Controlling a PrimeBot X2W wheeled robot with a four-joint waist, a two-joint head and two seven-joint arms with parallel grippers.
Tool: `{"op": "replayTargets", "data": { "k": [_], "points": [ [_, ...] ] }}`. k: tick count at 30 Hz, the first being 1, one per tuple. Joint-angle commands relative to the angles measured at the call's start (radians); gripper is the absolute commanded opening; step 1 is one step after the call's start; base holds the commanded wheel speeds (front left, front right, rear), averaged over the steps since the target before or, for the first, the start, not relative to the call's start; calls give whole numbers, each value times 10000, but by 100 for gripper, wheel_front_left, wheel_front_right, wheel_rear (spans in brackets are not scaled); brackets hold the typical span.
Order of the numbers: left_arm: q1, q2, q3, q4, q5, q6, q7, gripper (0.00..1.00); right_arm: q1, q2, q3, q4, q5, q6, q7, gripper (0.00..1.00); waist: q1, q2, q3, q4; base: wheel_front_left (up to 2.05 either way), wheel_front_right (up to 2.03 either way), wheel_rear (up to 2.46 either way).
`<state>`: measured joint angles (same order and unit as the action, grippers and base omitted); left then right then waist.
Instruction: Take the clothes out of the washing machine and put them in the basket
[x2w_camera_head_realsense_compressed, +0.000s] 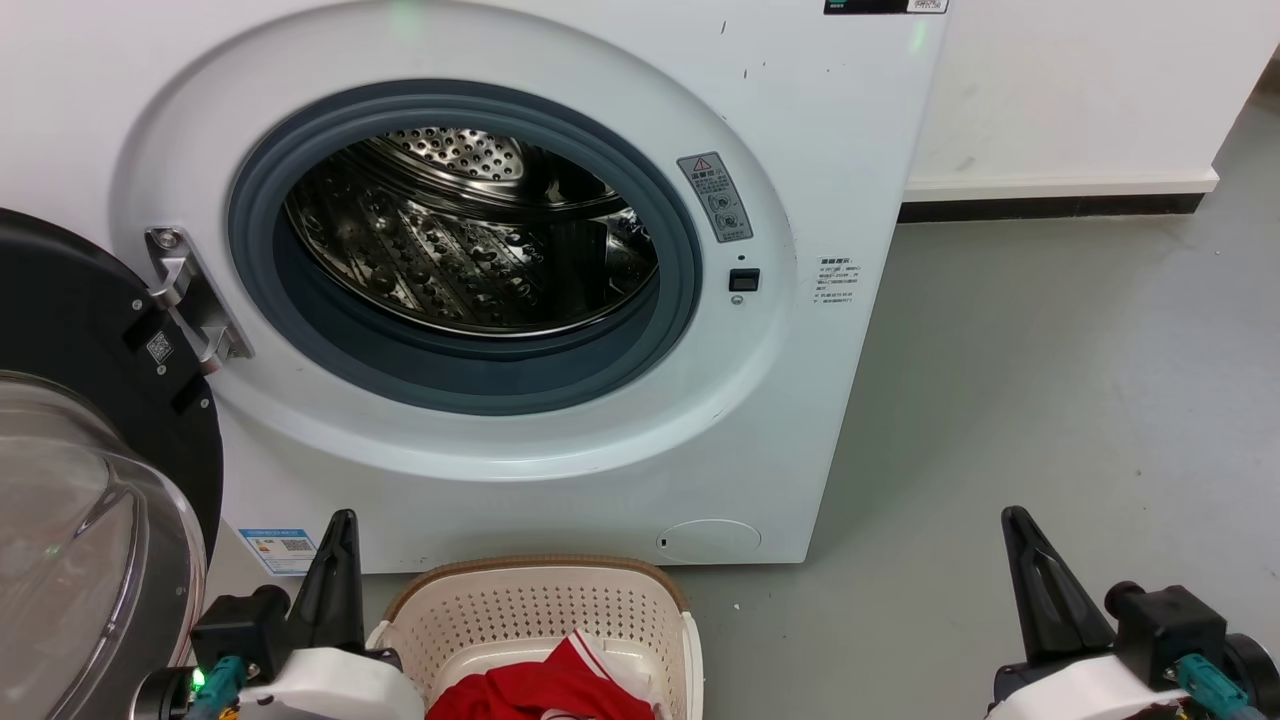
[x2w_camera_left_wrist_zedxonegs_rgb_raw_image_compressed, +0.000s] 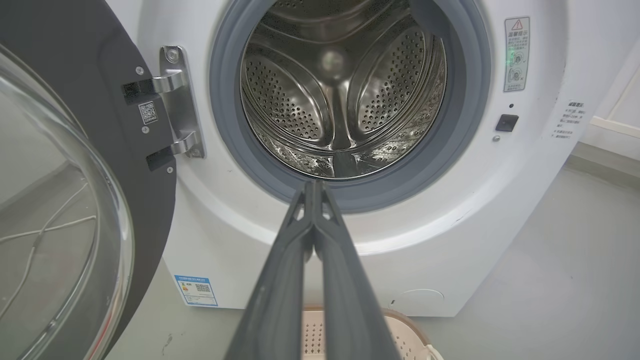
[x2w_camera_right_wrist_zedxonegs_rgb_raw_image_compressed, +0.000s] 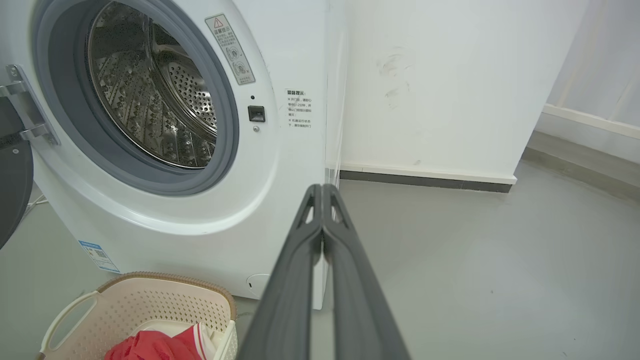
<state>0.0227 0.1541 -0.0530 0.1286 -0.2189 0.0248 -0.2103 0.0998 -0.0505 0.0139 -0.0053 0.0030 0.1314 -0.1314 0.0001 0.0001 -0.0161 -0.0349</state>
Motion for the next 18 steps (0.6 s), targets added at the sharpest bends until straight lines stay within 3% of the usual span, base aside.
{"op": "replayTargets", "data": {
  "k": [1,7,12,18],
  "points": [
    [-239,43,161,-66,-529,-86,139,0,-109,-30,-14,-126,702,-2,21,0,0,-1,2,9,0,0,0],
    [-307,-48,263,2,-1681,-210,385,0,-361,-147,-38,169,2156,-3,176,0,0,-1,11,26,0,0,0],
    [-422,-173,416,107,-3245,-383,718,0,-629,-244,-49,491,4056,-4,352,0,0,-1,25,50,0,0,0],
    [-509,-245,523,191,-4200,-491,937,0,-770,-289,-71,664,5202,-4,467,0,0,-1,35,67,0,0,0]
  ]
}}
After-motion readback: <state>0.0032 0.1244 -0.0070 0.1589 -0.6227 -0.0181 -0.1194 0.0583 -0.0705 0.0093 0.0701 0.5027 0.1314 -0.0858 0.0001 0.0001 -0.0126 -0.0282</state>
